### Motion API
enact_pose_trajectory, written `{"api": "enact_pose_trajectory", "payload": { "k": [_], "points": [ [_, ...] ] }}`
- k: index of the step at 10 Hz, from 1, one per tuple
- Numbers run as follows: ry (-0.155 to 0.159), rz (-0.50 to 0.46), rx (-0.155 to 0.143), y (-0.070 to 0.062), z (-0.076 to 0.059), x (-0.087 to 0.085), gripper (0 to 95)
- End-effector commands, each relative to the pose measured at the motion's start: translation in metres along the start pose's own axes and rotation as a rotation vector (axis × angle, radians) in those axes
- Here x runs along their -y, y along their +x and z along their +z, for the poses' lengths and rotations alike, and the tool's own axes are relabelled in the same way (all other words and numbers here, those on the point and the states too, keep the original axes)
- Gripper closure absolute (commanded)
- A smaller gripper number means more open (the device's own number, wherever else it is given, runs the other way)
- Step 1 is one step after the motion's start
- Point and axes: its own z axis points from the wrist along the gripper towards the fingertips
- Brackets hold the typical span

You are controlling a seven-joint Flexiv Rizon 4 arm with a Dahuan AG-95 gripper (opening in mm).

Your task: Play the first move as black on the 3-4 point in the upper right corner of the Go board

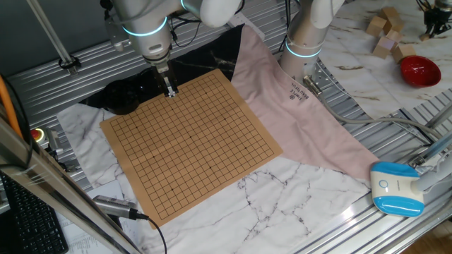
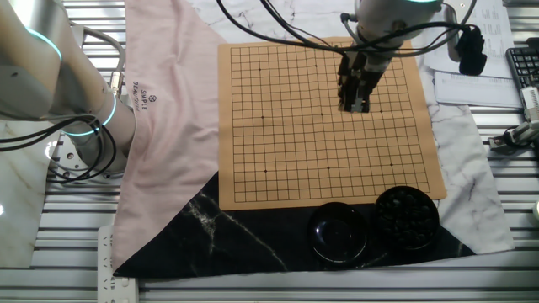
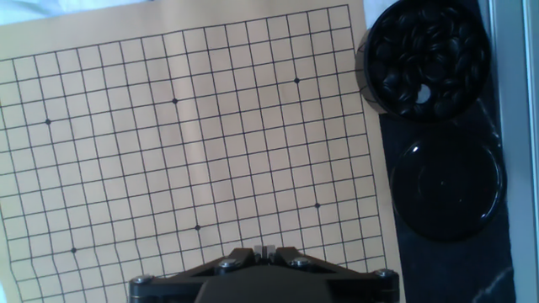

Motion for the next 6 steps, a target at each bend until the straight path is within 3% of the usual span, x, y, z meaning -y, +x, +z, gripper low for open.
{"api": "enact_pose_trajectory", "payload": {
  "k": [1,4,6],
  "points": [
    [-0.002,-0.008,-0.001,0.001,-0.003,0.004,95.0],
    [0.003,-0.037,-0.001,-0.002,-0.002,0.020,95.0],
    [0.010,-0.063,0.001,-0.013,0.002,0.037,95.0]
  ]
}}
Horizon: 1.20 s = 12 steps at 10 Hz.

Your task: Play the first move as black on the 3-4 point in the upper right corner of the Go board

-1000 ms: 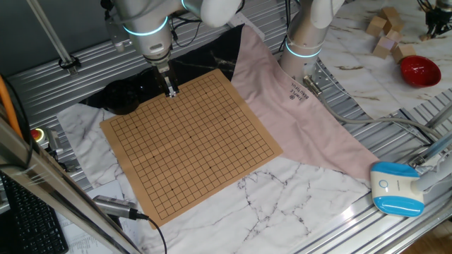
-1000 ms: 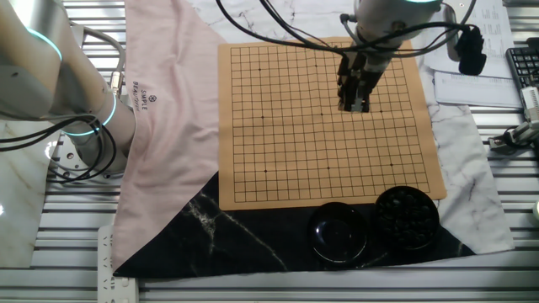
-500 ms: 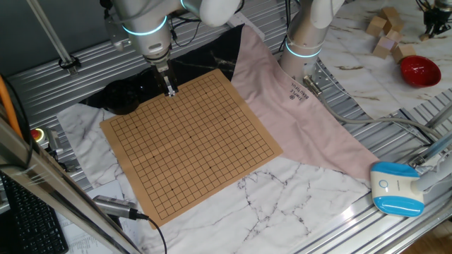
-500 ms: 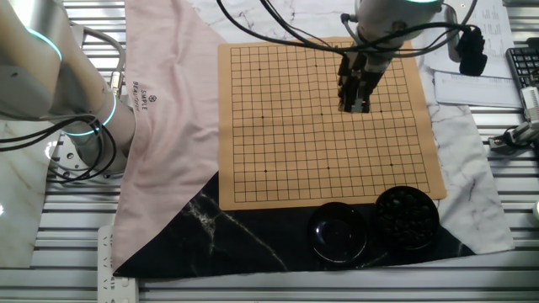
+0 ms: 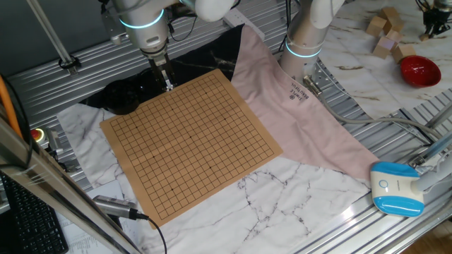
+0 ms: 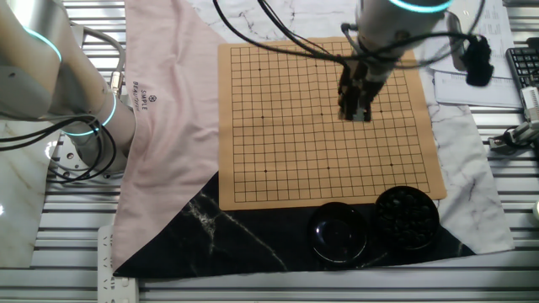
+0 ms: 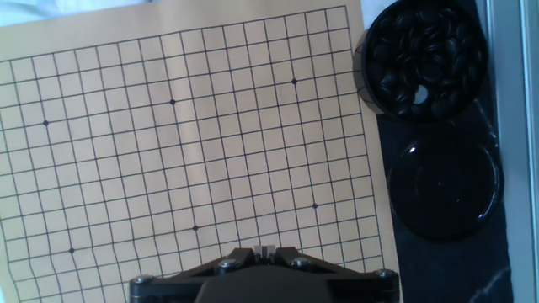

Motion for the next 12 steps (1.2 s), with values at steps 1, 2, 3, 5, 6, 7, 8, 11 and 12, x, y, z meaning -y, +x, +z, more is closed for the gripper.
{"api": "enact_pose_trajectory", "payload": {
  "k": [1,2,3,5,6,7,8,11,12],
  "points": [
    [0.013,-0.026,0.000,-0.010,0.003,0.016,95.0],
    [0.028,-0.049,0.001,-0.017,0.004,0.028,95.0],
    [0.030,-0.054,0.001,-0.020,0.004,0.033,95.0],
    [0.031,-0.068,-0.001,-0.036,0.003,0.046,95.0],
    [0.032,-0.070,-0.001,-0.038,0.003,0.047,95.0],
    [0.035,-0.077,-0.001,-0.048,0.005,0.049,95.0],
    [0.040,-0.080,0.001,-0.052,0.006,0.049,95.0],
    [0.060,-0.085,0.001,-0.066,0.008,0.053,95.0],
    [0.062,-0.084,0.001,-0.068,0.008,0.053,95.0]
  ]
}}
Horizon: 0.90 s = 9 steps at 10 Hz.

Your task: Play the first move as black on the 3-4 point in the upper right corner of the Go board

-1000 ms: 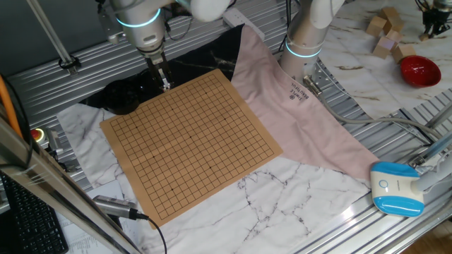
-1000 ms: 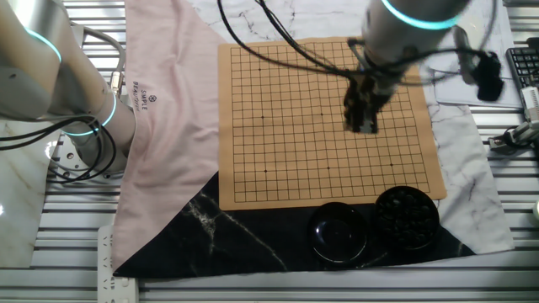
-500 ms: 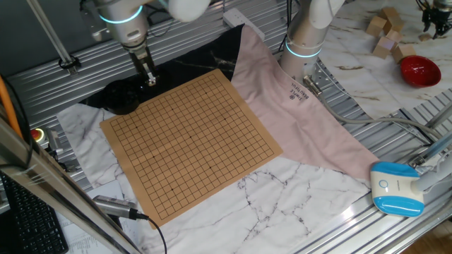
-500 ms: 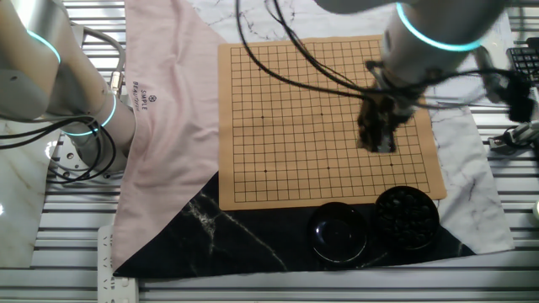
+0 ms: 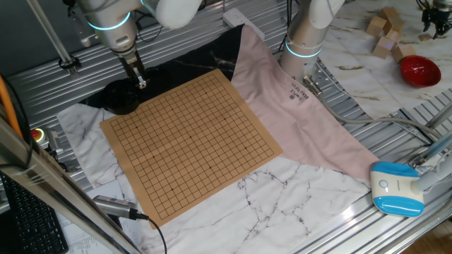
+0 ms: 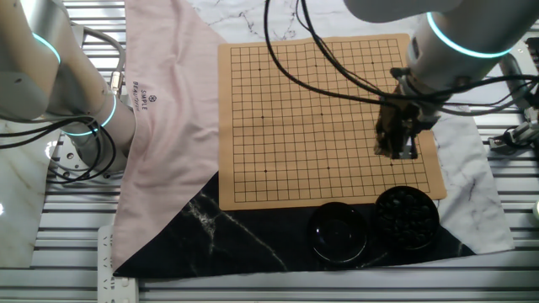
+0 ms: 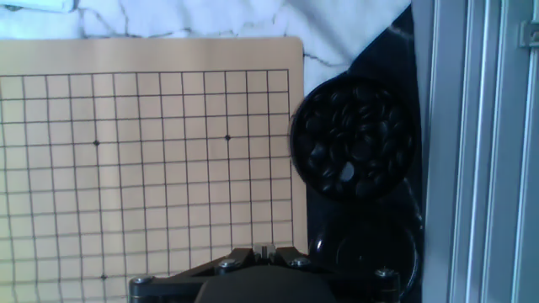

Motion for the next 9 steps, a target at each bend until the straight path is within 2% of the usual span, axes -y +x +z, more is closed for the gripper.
{"api": "enact_pose_trajectory", "payload": {
  "k": [1,2,3,5,6,7,9],
  "points": [
    [0.005,0.003,-0.007,-0.0031,-0.0015,0.0012,95.0],
    [0.012,0.001,-0.013,-0.0054,-0.0029,0.0012,95.0],
    [0.004,0.013,-0.011,-0.0057,-0.0031,0.0012,95.0],
    [-0.048,0.047,-0.005,-0.0058,-0.0032,0.0011,95.0],
    [-0.086,0.050,-0.001,-0.0058,-0.0032,0.0011,95.0],
    [-0.104,0.039,-0.001,-0.0057,-0.0032,0.0011,95.0],
    [-0.100,0.049,-0.004,-0.0063,-0.0035,0.0008,95.0]
  ]
}}
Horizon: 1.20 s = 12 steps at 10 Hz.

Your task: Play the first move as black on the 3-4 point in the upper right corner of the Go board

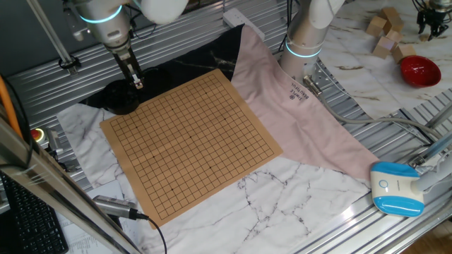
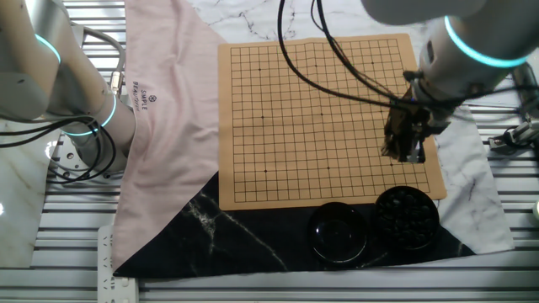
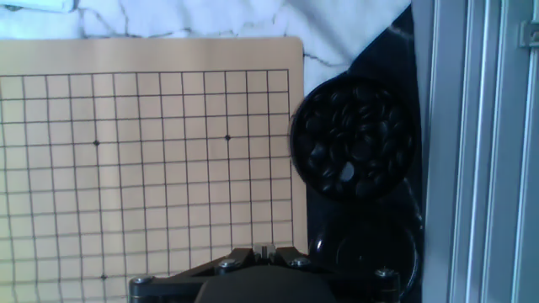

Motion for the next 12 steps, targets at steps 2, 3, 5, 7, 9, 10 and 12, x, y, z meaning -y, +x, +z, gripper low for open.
{"api": "enact_pose_trajectory", "payload": {
  "k": [2,3,5,7,9,10,12],
  "points": [
    [0.024,0.000,-0.002,-0.0018,-0.0007,-0.0013,95.0],
    [0.019,-0.011,-0.002,-0.0017,-0.0011,-0.0014,95.0],
    [0.016,-0.045,-0.009,-0.0015,-0.0010,-0.0013,95.0],
    [0.003,-0.063,-0.006,-0.0020,-0.0016,-0.0016,95.0],
    [0.000,-0.088,-0.017,-0.0026,-0.0010,-0.0025,95.0],
    [0.000,-0.088,-0.015,-0.0027,-0.0009,-0.0027,95.0],
    [0.000,-0.095,-0.008,-0.0027,-0.0008,-0.0027,95.0]
  ]
}}
